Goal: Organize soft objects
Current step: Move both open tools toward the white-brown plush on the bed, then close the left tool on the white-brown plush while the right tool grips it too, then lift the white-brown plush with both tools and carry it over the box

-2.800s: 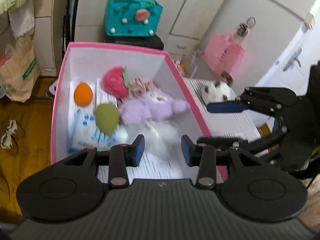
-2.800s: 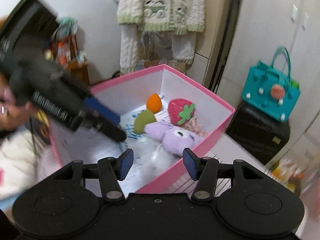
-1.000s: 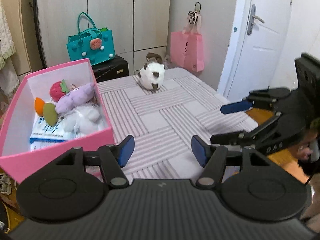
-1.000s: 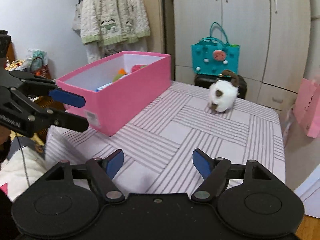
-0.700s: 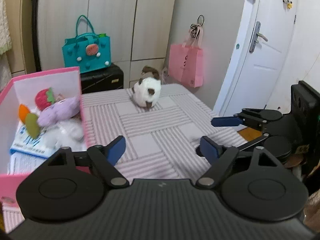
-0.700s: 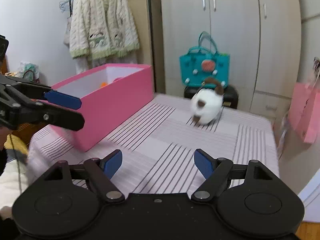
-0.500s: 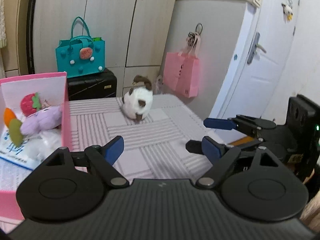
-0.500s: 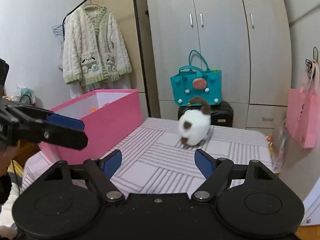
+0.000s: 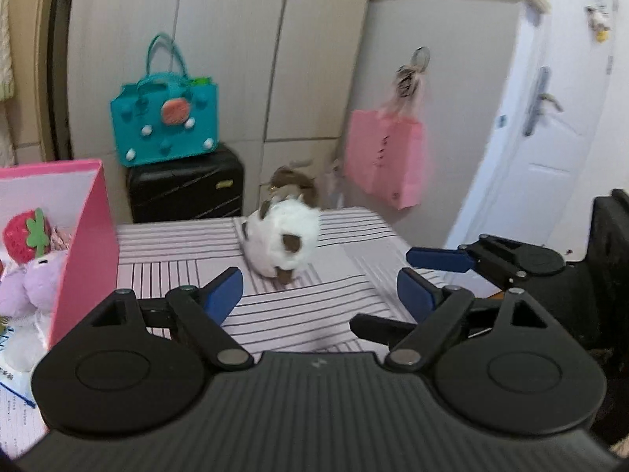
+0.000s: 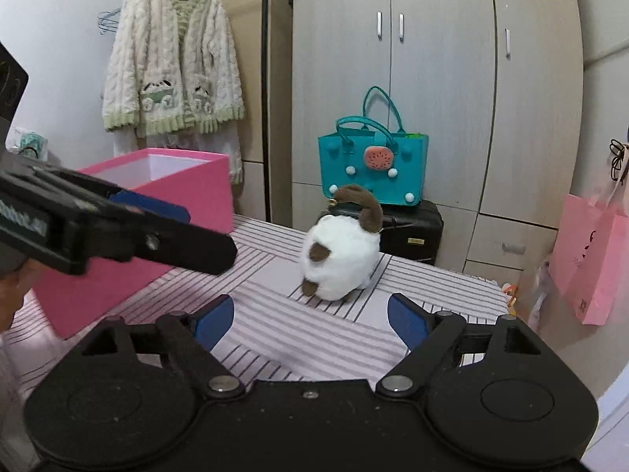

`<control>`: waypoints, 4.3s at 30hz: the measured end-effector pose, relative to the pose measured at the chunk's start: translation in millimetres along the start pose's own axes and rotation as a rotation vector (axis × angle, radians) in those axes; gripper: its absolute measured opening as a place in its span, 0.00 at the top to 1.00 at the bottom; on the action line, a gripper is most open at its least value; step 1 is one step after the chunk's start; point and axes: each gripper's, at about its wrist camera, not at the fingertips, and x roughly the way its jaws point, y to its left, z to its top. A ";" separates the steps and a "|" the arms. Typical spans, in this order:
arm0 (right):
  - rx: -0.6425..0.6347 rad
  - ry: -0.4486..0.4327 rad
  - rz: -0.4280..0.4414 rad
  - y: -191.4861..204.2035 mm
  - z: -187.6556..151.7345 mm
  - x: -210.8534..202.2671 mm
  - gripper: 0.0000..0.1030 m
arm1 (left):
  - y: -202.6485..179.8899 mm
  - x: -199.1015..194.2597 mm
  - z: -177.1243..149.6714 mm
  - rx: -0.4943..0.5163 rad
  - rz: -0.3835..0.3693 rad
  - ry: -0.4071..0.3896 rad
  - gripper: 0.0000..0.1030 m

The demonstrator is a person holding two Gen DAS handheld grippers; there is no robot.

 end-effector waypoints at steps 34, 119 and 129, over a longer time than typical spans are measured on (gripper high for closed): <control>-0.063 0.018 -0.038 -14.4 15.3 98.5 0.35 | 24.3 111.8 30.7 -0.130 0.089 0.038 0.49; 0.153 0.099 0.156 149.4 49.4 -78.6 0.39 | 44.8 -164.5 4.9 -0.043 -0.139 0.169 0.55; 0.072 0.019 0.204 180.7 105.6 -90.1 0.39 | 59.4 -223.7 24.8 -0.076 -0.064 -0.038 0.56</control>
